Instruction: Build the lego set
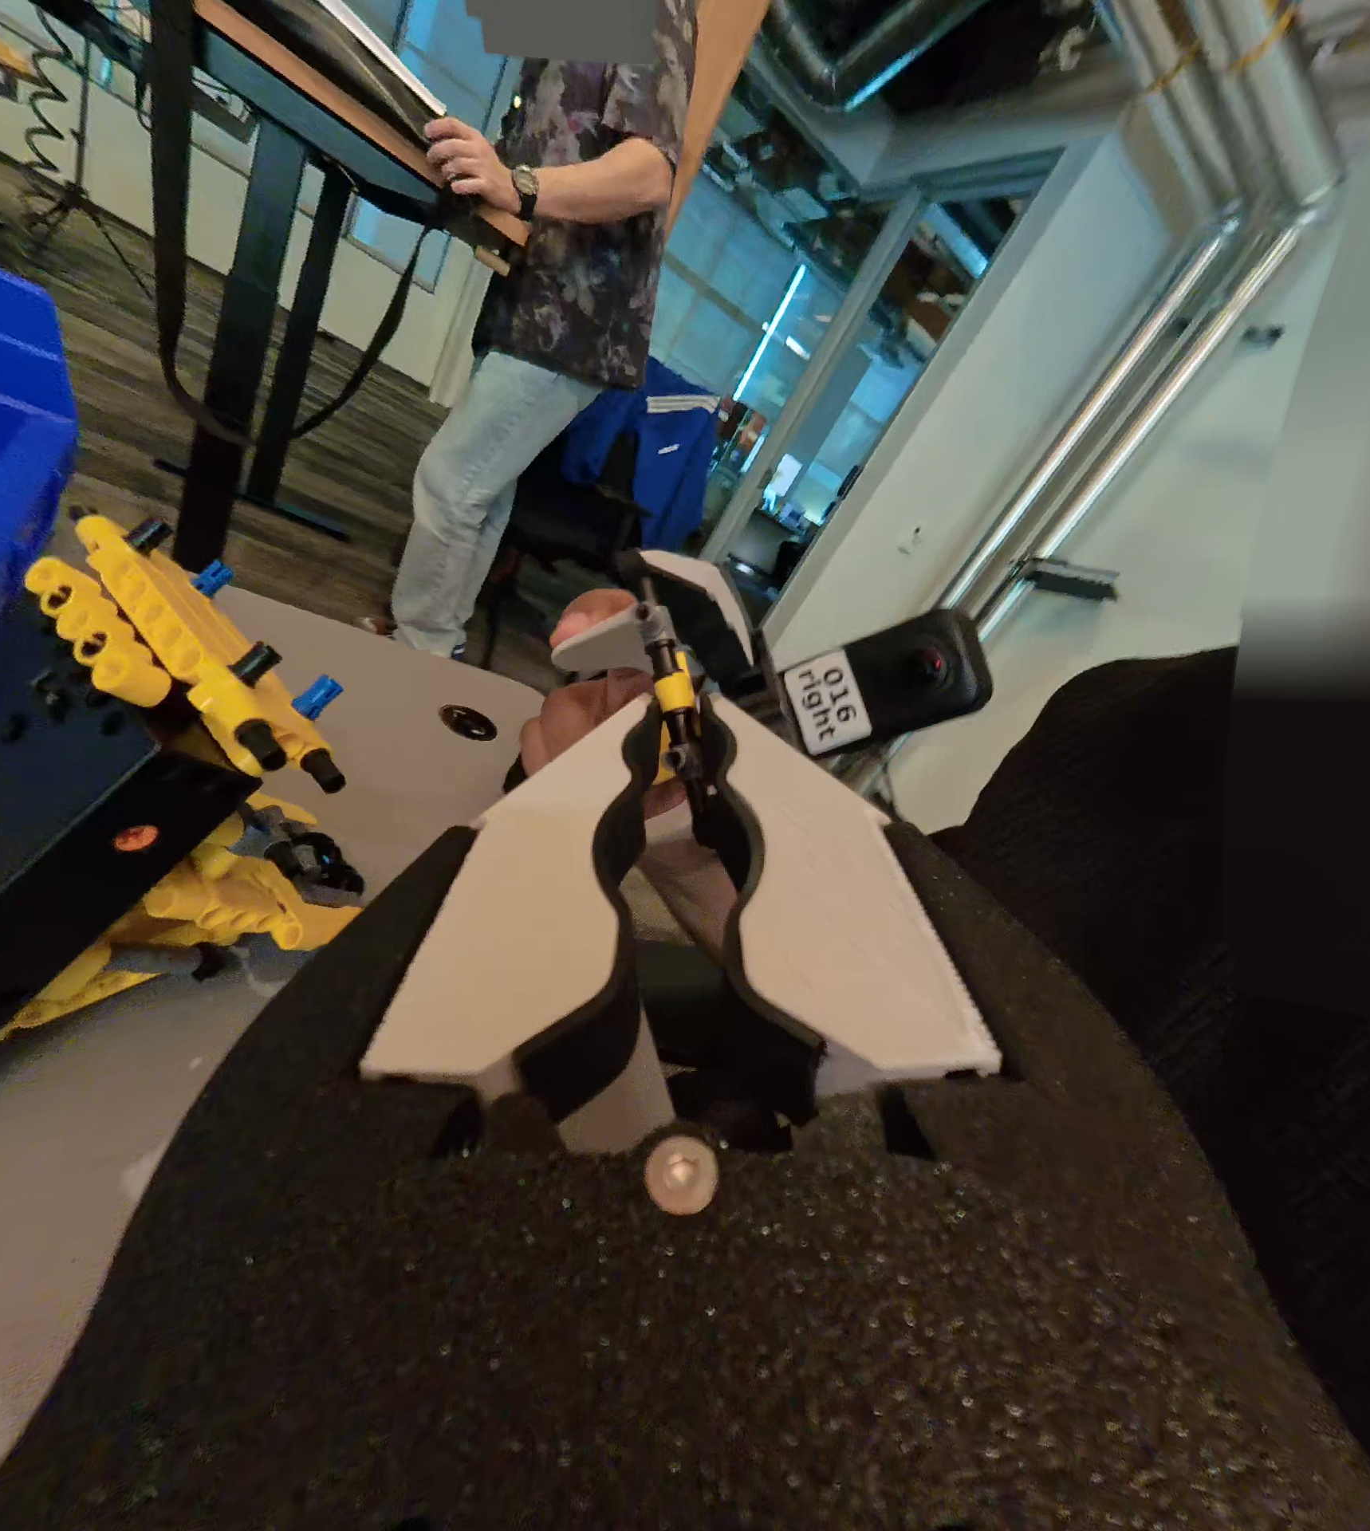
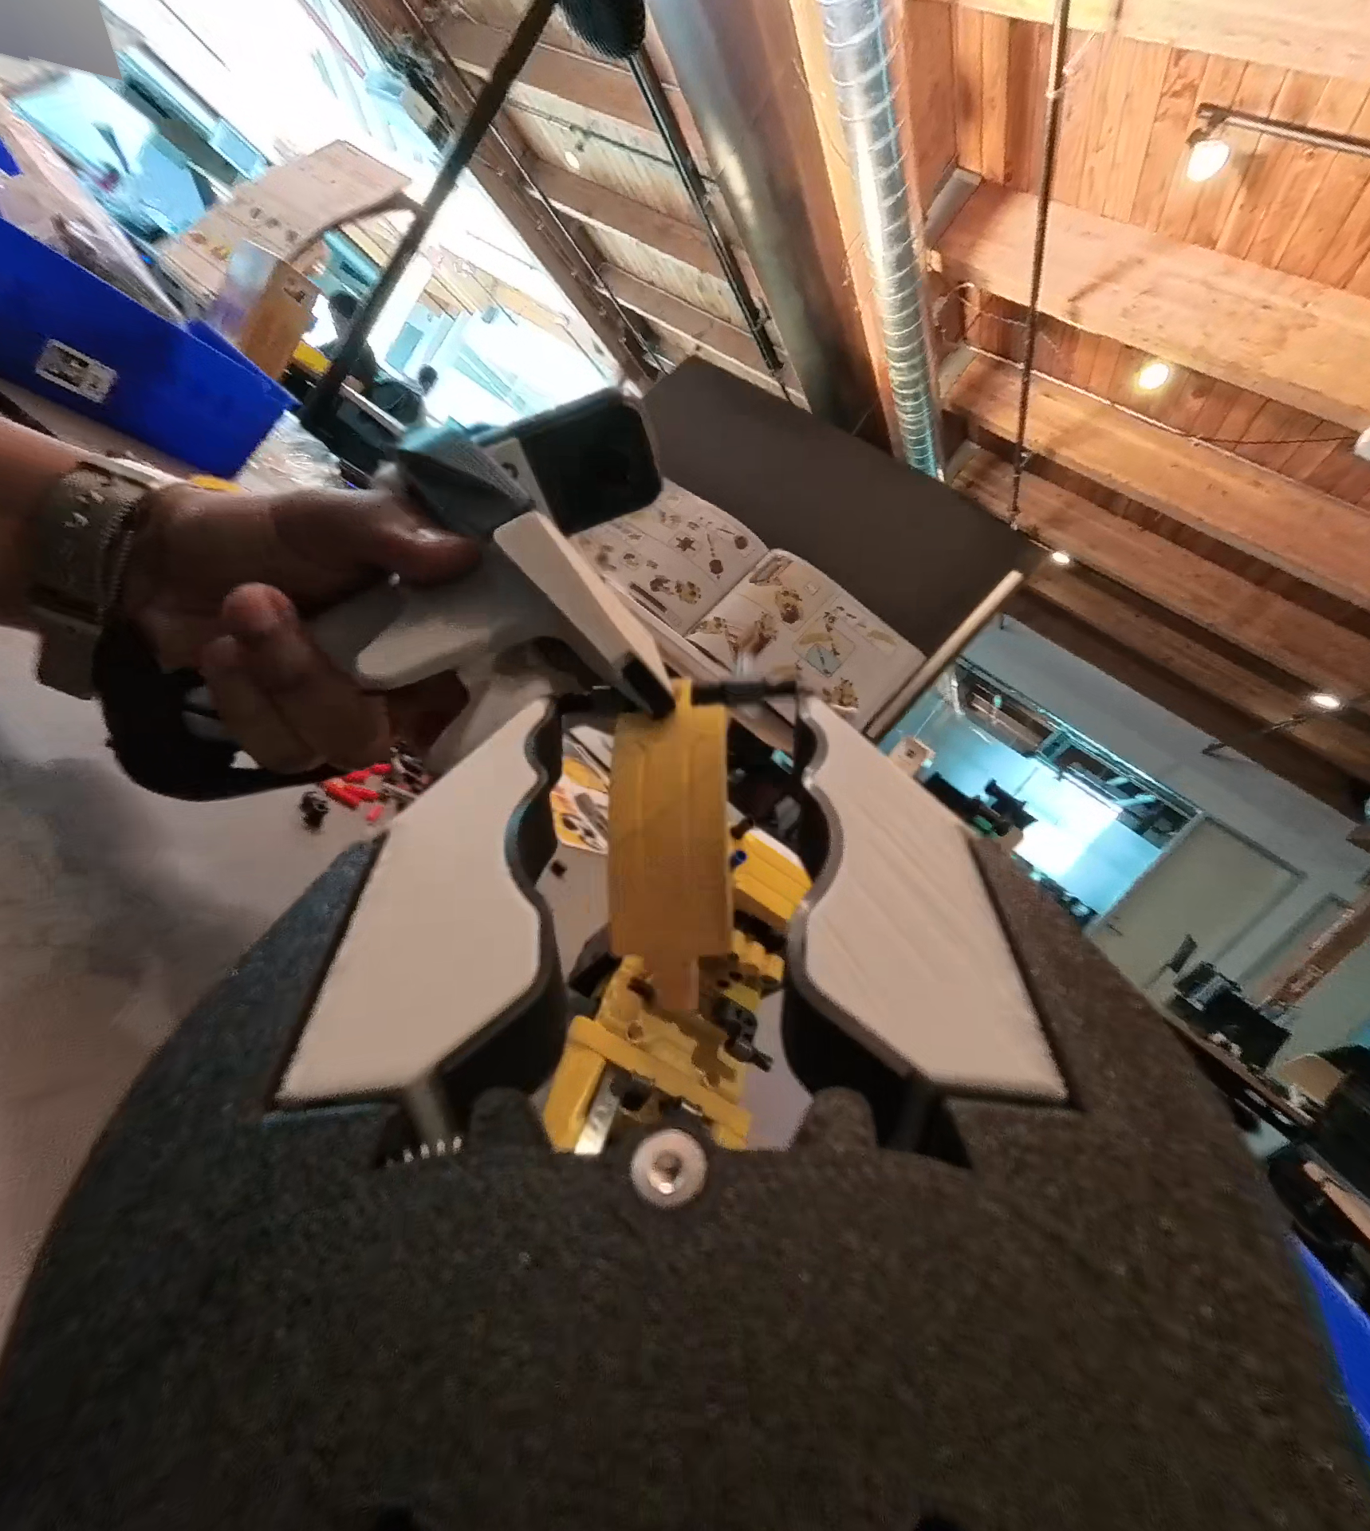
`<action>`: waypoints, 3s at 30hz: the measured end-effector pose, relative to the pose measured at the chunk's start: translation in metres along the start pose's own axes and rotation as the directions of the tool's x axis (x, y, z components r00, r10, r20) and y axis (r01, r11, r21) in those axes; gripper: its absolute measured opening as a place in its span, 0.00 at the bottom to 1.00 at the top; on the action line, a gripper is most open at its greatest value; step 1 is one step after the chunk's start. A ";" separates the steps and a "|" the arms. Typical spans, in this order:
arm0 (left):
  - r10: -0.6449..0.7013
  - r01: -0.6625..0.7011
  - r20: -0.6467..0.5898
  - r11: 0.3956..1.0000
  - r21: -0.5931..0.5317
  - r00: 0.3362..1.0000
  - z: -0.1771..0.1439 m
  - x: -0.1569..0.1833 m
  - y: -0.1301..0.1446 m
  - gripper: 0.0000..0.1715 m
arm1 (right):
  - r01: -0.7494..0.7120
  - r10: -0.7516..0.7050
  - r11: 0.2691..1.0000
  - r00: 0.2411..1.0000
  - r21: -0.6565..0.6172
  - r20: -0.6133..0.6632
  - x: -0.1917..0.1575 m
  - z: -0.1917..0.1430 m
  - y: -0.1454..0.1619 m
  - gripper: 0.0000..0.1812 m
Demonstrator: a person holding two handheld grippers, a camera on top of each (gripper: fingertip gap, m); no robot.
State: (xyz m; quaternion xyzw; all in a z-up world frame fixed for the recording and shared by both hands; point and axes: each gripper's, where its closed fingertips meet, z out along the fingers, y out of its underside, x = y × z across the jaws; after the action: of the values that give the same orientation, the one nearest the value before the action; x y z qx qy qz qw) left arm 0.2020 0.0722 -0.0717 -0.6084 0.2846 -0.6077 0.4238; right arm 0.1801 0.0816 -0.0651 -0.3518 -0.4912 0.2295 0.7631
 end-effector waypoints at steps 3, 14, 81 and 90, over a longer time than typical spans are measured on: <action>-0.052 0.053 -0.004 0.997 0.050 0.999 -0.001 -0.004 -0.005 0.03 | -0.020 0.019 0.999 1.000 -0.027 -0.023 0.001 0.004 0.006 0.31; -0.188 0.192 -0.083 0.980 0.044 0.979 0.002 -0.001 -0.001 0.03 | 0.010 -0.010 1.000 0.999 -0.005 -0.048 0.004 0.002 0.000 0.37; -0.107 0.118 -0.066 0.974 0.191 0.992 -0.018 -0.005 -0.026 0.16 | -0.269 0.268 0.963 0.963 0.028 0.014 0.022 -0.008 -0.001 0.31; -0.051 0.064 -0.086 0.985 0.162 0.995 -0.009 0.006 -0.017 0.17 | -0.274 0.273 0.962 0.960 0.013 0.062 0.008 -0.002 0.002 0.31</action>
State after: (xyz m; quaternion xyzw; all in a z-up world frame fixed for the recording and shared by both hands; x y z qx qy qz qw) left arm 0.1907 0.0737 -0.0549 -0.5538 0.2328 -0.6655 0.4430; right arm 0.1849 0.0880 -0.0620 -0.4010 -0.4578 0.3483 0.7130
